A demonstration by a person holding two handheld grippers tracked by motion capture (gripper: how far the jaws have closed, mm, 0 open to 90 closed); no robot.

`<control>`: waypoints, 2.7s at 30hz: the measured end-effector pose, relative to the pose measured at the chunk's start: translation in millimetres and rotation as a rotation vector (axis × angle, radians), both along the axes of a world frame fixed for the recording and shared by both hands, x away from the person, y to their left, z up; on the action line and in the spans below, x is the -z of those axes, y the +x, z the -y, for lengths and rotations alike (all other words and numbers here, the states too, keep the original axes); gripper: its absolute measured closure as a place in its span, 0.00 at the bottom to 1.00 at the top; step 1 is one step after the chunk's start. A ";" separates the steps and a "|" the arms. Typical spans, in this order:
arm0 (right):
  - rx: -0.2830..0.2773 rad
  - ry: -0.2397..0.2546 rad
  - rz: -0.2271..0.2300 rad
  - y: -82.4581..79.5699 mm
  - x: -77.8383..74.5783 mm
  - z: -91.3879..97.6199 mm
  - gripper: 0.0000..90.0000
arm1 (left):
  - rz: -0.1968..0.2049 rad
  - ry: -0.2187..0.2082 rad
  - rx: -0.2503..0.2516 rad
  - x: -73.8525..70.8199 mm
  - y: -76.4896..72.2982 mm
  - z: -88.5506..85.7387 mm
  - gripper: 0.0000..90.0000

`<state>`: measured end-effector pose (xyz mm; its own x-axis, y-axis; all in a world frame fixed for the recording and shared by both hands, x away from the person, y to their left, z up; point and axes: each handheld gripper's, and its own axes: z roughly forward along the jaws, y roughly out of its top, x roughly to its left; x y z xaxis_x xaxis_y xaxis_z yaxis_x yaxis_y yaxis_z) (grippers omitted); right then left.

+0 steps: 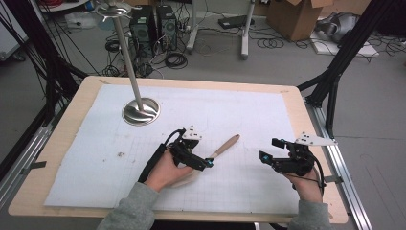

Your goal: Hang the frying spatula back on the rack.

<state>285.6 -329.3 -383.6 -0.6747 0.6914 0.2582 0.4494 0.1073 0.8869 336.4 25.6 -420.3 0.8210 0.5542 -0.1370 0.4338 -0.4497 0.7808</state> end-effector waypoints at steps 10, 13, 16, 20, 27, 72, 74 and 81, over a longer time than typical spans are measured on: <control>-0.004 0.001 0.002 0.1 0.2 -0.1 0.15 | -0.013 0.037 -0.022 3.7 -2.2 6.6 0.24; -0.002 0.002 -0.001 0.1 0.2 0.2 0.15 | -0.008 0.036 -0.024 4.2 -2.8 8.2 0.28; 0.001 0.002 -0.001 0.5 0.5 0.1 0.15 | -0.012 0.038 -0.025 5.3 -3.0 9.5 0.32; 0.001 0.003 -0.003 0.2 0.3 0.2 0.15 | -0.021 0.042 -0.028 7.8 -2.7 11.1 0.35; -0.002 0.001 -0.005 0.0 0.4 0.3 0.15 | -0.022 0.061 -0.029 12.9 -4.9 16.5 0.42; -0.011 -0.013 -0.024 2.2 4.2 -1.5 0.15 | 0.010 0.118 -0.027 19.7 -20.0 21.0 0.86; -0.011 -0.012 -0.026 2.2 4.3 -1.7 0.15 | 0.004 0.115 -0.030 19.6 -19.4 20.5 0.86; -0.012 -0.010 -0.023 2.1 4.1 -0.9 0.15 | 0.002 0.112 -0.027 19.5 -19.2 19.9 0.86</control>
